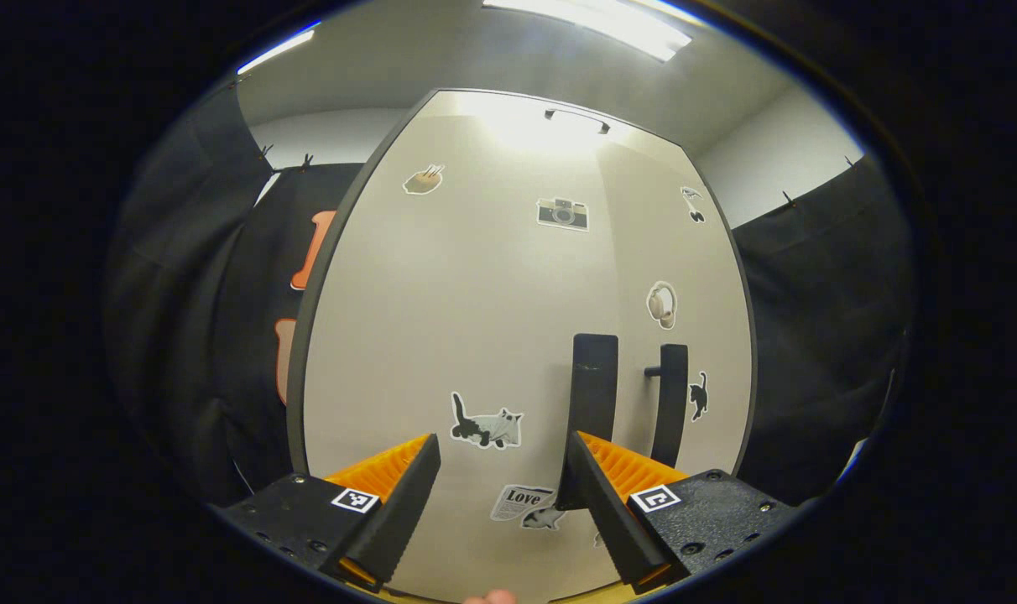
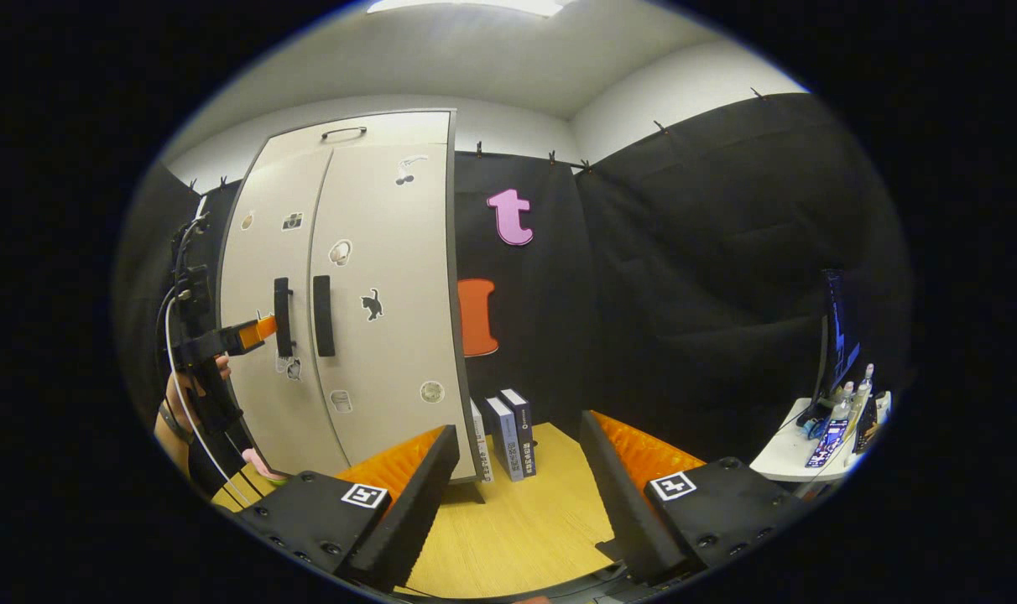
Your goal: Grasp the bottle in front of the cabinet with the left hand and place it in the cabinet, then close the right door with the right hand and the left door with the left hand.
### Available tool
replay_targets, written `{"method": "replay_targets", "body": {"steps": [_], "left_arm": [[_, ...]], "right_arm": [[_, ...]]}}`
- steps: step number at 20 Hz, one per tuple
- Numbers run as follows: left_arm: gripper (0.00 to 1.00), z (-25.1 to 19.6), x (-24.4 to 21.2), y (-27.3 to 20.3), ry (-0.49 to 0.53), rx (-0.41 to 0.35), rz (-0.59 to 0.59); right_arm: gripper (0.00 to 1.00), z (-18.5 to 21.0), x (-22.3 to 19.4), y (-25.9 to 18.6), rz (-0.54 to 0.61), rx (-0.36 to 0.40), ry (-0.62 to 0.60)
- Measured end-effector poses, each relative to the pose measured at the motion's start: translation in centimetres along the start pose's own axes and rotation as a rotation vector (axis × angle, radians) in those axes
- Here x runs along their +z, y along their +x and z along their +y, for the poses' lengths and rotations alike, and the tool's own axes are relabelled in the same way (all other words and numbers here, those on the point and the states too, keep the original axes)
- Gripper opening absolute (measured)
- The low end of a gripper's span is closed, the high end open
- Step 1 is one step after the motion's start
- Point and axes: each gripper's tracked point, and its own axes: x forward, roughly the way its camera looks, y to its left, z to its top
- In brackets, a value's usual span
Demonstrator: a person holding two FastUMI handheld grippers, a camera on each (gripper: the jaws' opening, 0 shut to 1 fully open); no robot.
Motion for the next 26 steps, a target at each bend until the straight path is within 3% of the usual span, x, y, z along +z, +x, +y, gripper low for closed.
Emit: {"method": "replay_targets", "body": {"steps": [7,19,26], "left_arm": [[0.91,-0.6,0.4,-1.4,-0.007,0.0,0.022],[0.94,0.4,4.8,-17.1,0.019,0.103,-0.03],[0.95,-0.1,3.1,-21.6,-0.032,0.136,0.009]], "right_arm": [[0.97,0.8,-0.2,-0.1,0.033,0.093,-0.01],[0.98,5.1,0.5,2.4,0.014,0.309,-0.017],[0.97,5.7,0.7,3.0,-0.028,0.343,-0.056]]}}
